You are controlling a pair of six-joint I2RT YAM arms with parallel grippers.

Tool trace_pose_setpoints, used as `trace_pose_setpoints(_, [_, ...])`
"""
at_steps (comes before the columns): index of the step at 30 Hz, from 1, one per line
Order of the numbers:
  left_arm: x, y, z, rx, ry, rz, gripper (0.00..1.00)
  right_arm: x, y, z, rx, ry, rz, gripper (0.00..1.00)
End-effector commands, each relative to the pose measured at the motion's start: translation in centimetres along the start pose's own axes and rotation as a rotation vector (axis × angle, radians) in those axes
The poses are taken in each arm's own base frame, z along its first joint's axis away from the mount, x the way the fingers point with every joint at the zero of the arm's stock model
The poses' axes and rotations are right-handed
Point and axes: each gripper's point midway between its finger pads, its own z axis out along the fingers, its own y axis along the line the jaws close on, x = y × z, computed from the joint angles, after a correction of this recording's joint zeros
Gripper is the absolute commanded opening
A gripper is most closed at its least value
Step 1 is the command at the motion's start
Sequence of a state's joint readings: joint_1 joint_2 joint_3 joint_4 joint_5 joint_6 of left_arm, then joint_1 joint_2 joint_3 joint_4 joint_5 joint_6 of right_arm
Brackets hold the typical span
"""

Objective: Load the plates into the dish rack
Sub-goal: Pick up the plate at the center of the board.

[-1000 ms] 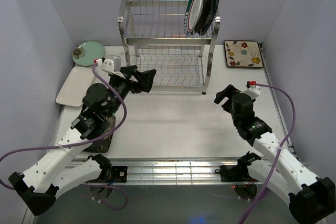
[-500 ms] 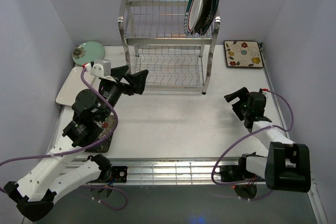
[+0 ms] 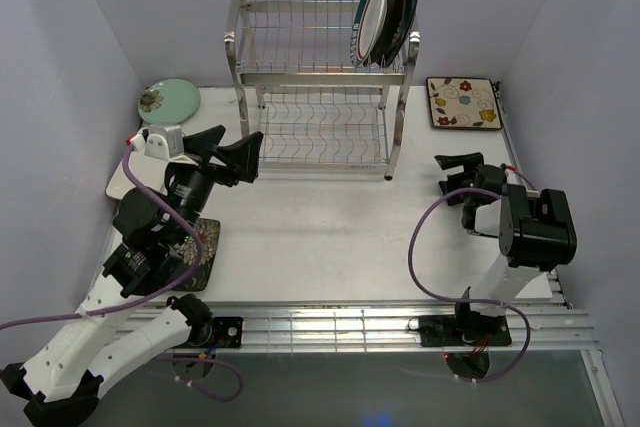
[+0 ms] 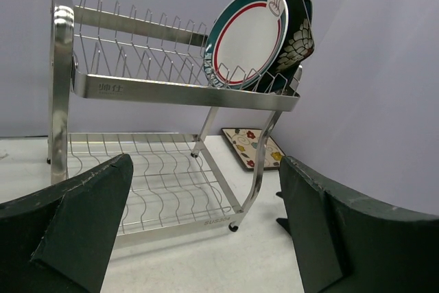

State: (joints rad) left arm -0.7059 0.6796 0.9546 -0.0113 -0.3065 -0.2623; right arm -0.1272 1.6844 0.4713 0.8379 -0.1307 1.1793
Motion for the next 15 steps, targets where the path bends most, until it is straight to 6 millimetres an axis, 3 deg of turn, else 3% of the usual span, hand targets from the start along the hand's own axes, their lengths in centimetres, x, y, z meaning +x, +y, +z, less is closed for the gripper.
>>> trace_pose_setpoints(1, [0.5,0.1,0.2,-0.001,0.01,0.01,0.98,-3.3,3.9,3.0,-0.164,-0.075,0.085,0.9])
trace_pose_setpoints(2, [0.4,0.1,0.1,-0.003,0.008,0.008,0.98,-3.3,3.0,4.0,-0.145,-0.073,0.101,0.89])
trace_pose_setpoints(3, [0.2,0.2,0.0,-0.006,0.002,0.006,0.98,-4.2,4.0,4.8,-0.167,-0.092,0.11,0.89])
trace_pose_setpoints(5, [-0.1,0.3,-0.2,-0.008,-0.007,0.004,0.98,-4.9,3.2,6.2,-0.129,-0.119,0.116,0.88])
trace_pose_setpoints(6, [-0.2,0.4,-0.2,-0.011,-0.012,0.003,0.98,-5.8,4.1,7.1,-0.137,-0.134,0.106,0.89])
trace_pose_setpoints(7, [-0.3,0.5,-0.4,-0.011,-0.017,0.002,0.98,-6.2,4.0,7.6,-0.121,-0.145,0.104,0.89])
trace_pose_setpoints(8, [-0.4,0.6,-0.5,-0.014,-0.019,0.0,0.98,-6.3,2.7,8.4,-0.07,-0.156,0.113,0.89])
trace_pose_setpoints(10, [-0.4,0.7,-0.5,-0.016,-0.02,0.001,0.98,-7.6,3.4,9.5,-0.068,-0.19,0.112,0.89])
trace_pose_setpoints(12, [-0.5,0.7,-0.5,-0.012,-0.021,-0.002,0.98,-8.3,2.2,10.7,-0.019,-0.213,0.12,0.89])
trace_pose_setpoints(13, [-0.6,0.6,-0.5,-0.009,-0.023,-0.007,0.98,-9.5,3.5,11.5,-0.038,-0.234,0.118,0.89])
trace_pose_setpoints(15, [-0.5,0.4,-0.5,0.003,-0.02,-0.011,0.98,-9.8,2.5,12.9,-0.005,-0.226,0.119,0.89])
